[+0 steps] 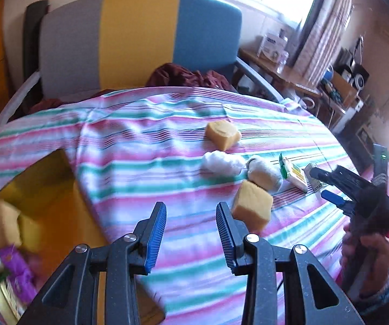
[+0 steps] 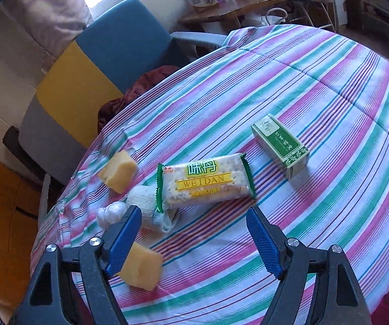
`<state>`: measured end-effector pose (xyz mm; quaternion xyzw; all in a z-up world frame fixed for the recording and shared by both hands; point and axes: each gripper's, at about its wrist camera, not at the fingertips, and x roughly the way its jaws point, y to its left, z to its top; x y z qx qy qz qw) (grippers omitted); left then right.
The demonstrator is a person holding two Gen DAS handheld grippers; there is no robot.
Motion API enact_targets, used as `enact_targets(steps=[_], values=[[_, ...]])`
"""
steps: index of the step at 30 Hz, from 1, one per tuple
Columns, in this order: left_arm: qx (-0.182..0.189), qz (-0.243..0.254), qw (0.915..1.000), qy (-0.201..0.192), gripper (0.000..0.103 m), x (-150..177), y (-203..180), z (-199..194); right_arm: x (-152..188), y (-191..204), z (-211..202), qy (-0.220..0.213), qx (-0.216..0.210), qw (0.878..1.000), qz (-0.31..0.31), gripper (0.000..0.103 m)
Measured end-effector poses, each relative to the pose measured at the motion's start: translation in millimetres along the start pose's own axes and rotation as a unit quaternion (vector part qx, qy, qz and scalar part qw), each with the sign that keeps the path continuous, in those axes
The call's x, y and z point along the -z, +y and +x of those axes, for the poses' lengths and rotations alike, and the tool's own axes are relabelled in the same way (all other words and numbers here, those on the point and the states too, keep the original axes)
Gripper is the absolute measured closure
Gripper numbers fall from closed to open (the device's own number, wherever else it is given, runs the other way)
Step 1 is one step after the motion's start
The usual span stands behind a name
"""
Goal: Organize objects
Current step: 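Move the left gripper to the yellow sponge and grasp it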
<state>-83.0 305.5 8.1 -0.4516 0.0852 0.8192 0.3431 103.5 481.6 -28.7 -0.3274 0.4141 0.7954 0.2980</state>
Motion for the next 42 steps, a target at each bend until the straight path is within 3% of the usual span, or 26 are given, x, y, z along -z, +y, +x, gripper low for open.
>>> enact_targets(steps=[4,6,8,13,17,28,29,30,32,34,38,42], values=[[-0.003,0.035,0.9992,0.018,0.059,-29,-21,33,3,0,-1,0.010,-0.020,1.000,0.001,0.022],[-0.004,0.058,0.9979,0.028,0.051,-43,-32,53,4,2,-2,0.014,-0.028,1.000,-0.001,0.022],[-0.003,0.089,0.9954,0.035,0.039,-57,-44,73,5,4,-2,0.019,-0.039,0.999,-0.003,0.021],[-0.011,0.161,0.9853,0.056,0.032,-84,-66,121,8,7,-2,0.032,-0.059,0.998,-0.005,0.020],[-0.015,0.215,0.9737,0.074,0.028,-103,-79,157,10,10,-1,0.044,-0.077,0.996,-0.008,0.020],[-0.026,0.287,0.9510,0.112,0.028,-119,-92,227,14,13,5,0.068,-0.109,0.992,-0.007,0.019],[-0.031,0.290,0.9505,0.109,0.033,-119,-93,231,14,12,6,0.069,-0.110,0.992,-0.005,0.019],[-0.014,0.278,0.9540,0.110,0.042,-117,-92,232,14,11,6,0.071,-0.110,0.991,-0.003,0.019],[-0.015,0.269,0.9576,0.103,0.047,-114,-93,227,14,8,9,0.071,-0.105,0.992,0.004,0.019],[-0.009,0.260,0.9623,0.080,0.048,-111,-92,212,14,3,11,0.073,-0.100,0.992,0.015,0.019],[-0.001,0.195,0.9800,0.041,0.048,-108,-77,163,13,3,11,0.071,-0.098,0.993,0.014,0.019],[-0.001,0.164,0.9864,0.015,0.048,-88,-73,109,13,7,11,0.068,-0.084,0.994,0.002,0.019]])
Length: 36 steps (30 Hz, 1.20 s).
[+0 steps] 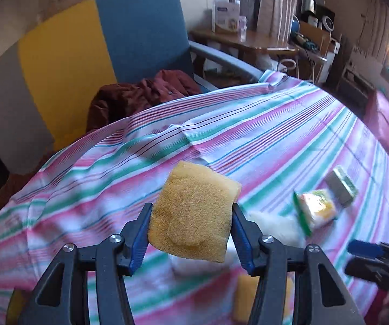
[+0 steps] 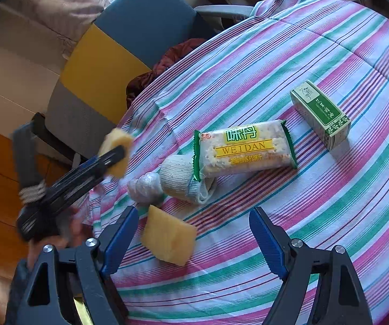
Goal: Organize objects
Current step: 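Move the left gripper to the yellow sponge and grasp it, then lift the yellow sponge with left while right grasps the green essential-oil box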
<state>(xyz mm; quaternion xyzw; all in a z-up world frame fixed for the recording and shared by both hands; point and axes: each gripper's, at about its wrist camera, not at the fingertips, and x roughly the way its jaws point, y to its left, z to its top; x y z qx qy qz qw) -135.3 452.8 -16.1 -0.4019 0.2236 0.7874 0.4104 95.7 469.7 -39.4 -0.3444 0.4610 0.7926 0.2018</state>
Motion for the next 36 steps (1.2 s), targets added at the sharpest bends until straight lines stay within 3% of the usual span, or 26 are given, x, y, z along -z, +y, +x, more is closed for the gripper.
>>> enact_targets(steps=[8,15,18,20,25,33,34,36], values=[[0.031,-0.075,0.9963,-0.029,0.048,79,0,-85,-6,-11,-12,-0.040,0.039,0.998,0.014,0.019],[0.020,-0.085,0.9948,-0.052,0.048,150,9,-146,-18,-28,-45,-0.108,0.066,0.990,0.054,0.019],[0.027,-0.105,0.9928,-0.052,0.048,173,22,-159,-34,-34,-73,-0.151,0.108,0.982,0.034,0.020],[0.022,-0.123,0.9908,-0.052,0.048,187,34,-162,-47,-41,-83,-0.158,0.135,0.978,0.023,0.024],[0.021,-0.168,0.9843,-0.048,0.048,214,52,-166,-73,-48,-66,-0.125,0.196,0.972,-0.019,0.035],[0.023,-0.189,0.9800,-0.057,0.047,233,61,-184,-89,-56,12,-0.038,0.273,0.958,-0.074,0.036],[0.020,-0.192,0.9796,-0.057,0.047,236,63,-186,-90,-59,22,-0.026,0.283,0.956,-0.079,0.038],[0.018,-0.197,0.9787,-0.055,0.047,239,66,-187,-90,-66,37,0.004,0.288,0.954,-0.082,0.060]])
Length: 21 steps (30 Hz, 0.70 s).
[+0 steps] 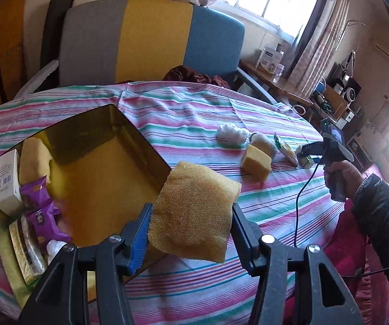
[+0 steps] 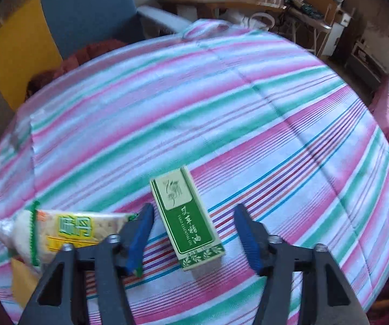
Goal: Organize objects
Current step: 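Lift the yellow sponge with left while right grasps the green essential-oil box, then carry the yellow sponge into the gold tray and release it with the left gripper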
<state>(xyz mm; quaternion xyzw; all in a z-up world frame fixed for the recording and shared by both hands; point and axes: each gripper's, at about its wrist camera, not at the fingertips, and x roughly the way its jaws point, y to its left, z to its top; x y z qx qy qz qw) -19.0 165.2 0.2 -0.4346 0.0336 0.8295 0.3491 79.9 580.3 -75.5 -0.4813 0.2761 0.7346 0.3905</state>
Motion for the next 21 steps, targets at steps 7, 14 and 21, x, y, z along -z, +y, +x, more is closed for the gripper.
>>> enact_targets(steps=[7,14,21], values=[[-0.004,-0.022,0.9997,0.001,0.047,5,11,3,15,3,-22,-0.026,0.002,0.999,-0.021,0.073],[-0.009,-0.036,0.9993,-0.006,0.047,13,20,-4,45,37,-69,-0.051,-0.092,0.993,-0.054,0.073],[-0.033,-0.062,0.9970,-0.032,0.047,22,43,-30,113,142,-93,-0.035,-0.178,0.964,-0.194,0.073]])
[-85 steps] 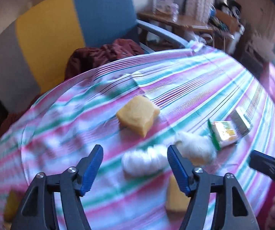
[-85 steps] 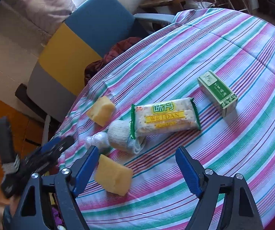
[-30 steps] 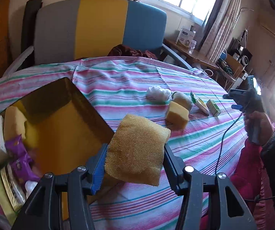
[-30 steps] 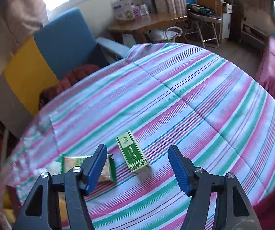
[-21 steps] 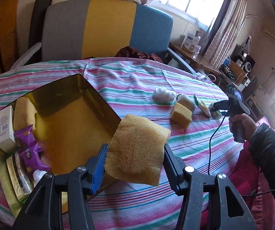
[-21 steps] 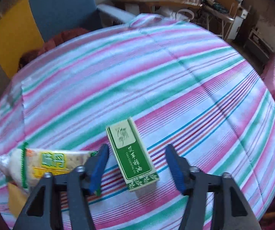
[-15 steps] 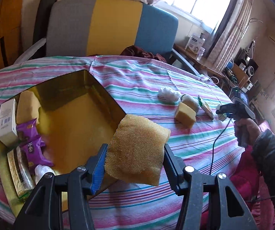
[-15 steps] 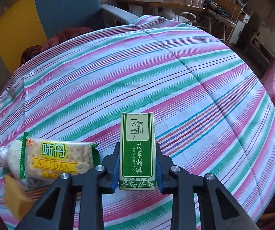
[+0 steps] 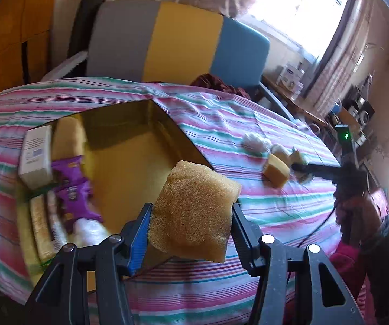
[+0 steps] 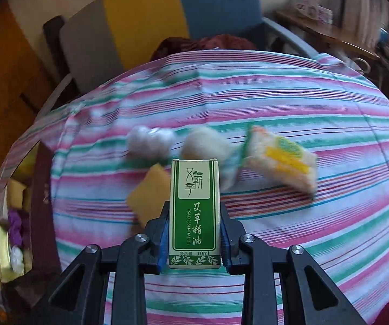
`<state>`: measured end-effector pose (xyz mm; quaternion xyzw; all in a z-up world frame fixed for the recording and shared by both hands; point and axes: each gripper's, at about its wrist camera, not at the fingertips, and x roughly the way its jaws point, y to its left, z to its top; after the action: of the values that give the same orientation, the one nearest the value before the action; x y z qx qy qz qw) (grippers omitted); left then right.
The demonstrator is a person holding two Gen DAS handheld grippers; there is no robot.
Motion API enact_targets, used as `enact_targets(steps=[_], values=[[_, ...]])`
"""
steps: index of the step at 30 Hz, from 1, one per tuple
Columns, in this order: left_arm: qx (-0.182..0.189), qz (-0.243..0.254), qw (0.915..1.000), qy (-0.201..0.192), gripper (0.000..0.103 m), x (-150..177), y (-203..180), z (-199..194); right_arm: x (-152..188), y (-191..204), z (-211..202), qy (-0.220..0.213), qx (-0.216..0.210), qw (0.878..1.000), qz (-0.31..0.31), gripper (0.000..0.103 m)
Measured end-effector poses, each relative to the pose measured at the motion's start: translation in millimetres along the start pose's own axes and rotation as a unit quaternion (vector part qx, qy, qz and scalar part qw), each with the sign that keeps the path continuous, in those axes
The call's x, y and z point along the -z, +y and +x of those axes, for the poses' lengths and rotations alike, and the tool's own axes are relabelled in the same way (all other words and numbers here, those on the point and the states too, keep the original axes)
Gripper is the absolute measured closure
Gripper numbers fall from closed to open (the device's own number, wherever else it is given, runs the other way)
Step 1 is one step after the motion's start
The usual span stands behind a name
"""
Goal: Organize objects
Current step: 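Carry the yellow sponge into the gold tray and release it with the left gripper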
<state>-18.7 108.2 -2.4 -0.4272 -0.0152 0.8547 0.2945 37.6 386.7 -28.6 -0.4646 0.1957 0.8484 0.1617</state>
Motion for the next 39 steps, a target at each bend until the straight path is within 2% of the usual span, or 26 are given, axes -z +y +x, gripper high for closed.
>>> enact_targets(steps=[4,9,12,15,19,27,39], values=[[-0.038,-0.036,0.9983,-0.026,0.047,1,35,-23,17,52,19,0.007,-0.024,0.998,-0.064,0.073],[-0.093,-0.079,0.9918,-0.038,0.047,4,72,-35,39,92,27,-0.005,-0.038,0.989,-0.140,0.073],[-0.113,-0.087,0.9890,-0.039,0.048,1,73,-32,48,108,35,0.005,-0.041,0.981,-0.187,0.073],[-0.135,-0.072,0.9871,-0.046,0.047,-4,63,-27,51,106,51,0.035,-0.041,0.982,-0.181,0.072],[-0.151,-0.045,0.9861,-0.053,0.047,-9,46,-21,53,105,52,0.034,-0.040,0.982,-0.182,0.072],[-0.146,-0.023,0.9883,-0.040,0.047,-13,30,-5,54,104,52,0.033,-0.038,0.982,-0.184,0.072],[-0.130,-0.039,0.9907,-0.008,0.047,-11,36,15,53,106,52,0.032,-0.033,0.980,-0.191,0.072]])
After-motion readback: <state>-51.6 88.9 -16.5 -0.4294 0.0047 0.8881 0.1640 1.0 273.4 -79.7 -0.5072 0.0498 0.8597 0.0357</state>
